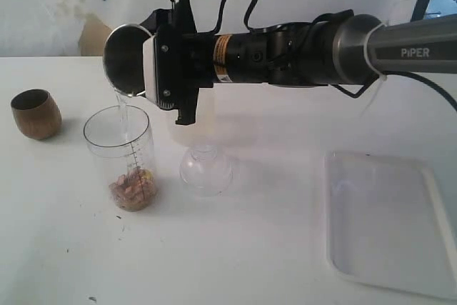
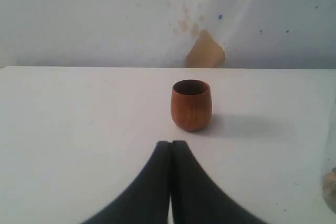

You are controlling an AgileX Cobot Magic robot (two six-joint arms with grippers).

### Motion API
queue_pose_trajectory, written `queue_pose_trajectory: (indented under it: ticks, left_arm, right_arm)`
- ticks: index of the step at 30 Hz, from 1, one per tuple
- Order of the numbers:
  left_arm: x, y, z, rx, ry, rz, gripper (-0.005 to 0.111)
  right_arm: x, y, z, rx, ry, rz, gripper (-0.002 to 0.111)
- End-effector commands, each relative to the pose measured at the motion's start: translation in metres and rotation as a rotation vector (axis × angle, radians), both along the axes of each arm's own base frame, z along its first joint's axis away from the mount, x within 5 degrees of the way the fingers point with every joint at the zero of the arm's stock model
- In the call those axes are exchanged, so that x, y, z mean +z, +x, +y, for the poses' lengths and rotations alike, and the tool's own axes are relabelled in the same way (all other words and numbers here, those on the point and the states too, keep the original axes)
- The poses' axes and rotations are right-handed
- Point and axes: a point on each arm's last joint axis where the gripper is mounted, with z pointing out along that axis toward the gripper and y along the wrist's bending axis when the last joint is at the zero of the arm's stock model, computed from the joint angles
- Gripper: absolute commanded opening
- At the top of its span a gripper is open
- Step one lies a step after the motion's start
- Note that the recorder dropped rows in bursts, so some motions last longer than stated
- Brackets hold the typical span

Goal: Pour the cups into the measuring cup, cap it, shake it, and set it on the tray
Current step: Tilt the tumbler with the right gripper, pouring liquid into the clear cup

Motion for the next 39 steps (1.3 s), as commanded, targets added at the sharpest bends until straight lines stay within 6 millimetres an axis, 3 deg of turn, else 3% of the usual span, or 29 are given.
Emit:
queue_pose_trajectory:
  ticks: [1, 39]
  left_arm:
    - [-0.0007, 0.0000, -0.0006, -0.007, -0.015, -0.009, 0.000]
    - [-0.0007, 0.0000, -0.0006, -0.007, -0.015, -0.009, 0.000]
  right_arm:
    - [0.0173, -0.0041, 0.0028, 0.017, 0.038, -0.046, 0.000]
    - [0.0172, -0.0048, 0.0037, 0.043, -0.008, -0.148, 0.000]
